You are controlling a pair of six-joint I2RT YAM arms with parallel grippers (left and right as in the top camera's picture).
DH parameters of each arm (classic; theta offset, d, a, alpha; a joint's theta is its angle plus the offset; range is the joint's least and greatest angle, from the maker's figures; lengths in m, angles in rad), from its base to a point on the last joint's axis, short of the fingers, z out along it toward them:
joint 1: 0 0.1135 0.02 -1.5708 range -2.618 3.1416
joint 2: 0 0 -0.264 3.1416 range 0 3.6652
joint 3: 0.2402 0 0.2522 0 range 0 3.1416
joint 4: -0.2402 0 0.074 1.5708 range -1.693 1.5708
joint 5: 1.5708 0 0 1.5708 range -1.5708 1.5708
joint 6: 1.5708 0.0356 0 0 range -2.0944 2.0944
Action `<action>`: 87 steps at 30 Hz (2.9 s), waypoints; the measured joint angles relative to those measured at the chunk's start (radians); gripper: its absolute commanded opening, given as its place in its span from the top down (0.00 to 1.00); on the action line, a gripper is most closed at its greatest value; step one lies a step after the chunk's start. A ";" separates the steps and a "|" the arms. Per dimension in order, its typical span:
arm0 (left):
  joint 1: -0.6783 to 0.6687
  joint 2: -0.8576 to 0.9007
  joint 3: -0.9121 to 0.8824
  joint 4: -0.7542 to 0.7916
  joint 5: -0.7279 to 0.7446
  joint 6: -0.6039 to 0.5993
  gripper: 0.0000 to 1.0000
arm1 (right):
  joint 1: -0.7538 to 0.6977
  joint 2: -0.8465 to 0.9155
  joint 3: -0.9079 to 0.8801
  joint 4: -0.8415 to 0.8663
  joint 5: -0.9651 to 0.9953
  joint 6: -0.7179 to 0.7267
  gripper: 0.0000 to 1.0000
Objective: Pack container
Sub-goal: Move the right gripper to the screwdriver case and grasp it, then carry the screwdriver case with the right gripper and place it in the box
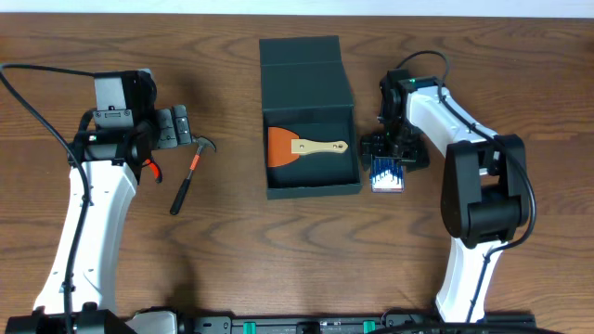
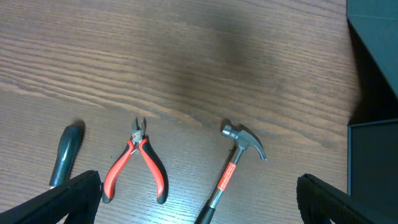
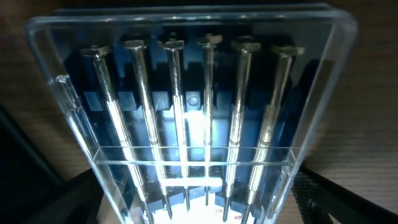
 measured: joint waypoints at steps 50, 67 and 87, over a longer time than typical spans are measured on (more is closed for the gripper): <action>0.000 0.000 0.000 0.000 0.000 0.000 0.02 | 0.368 -0.045 0.648 -0.311 -0.007 -0.805 0.99; 0.000 0.000 0.000 0.000 0.000 0.000 0.02 | 0.384 -0.045 0.256 -0.032 -0.007 -1.367 0.99; 0.000 0.000 0.000 0.000 0.000 0.000 0.02 | 0.431 -0.045 0.177 0.016 -0.158 -1.417 0.89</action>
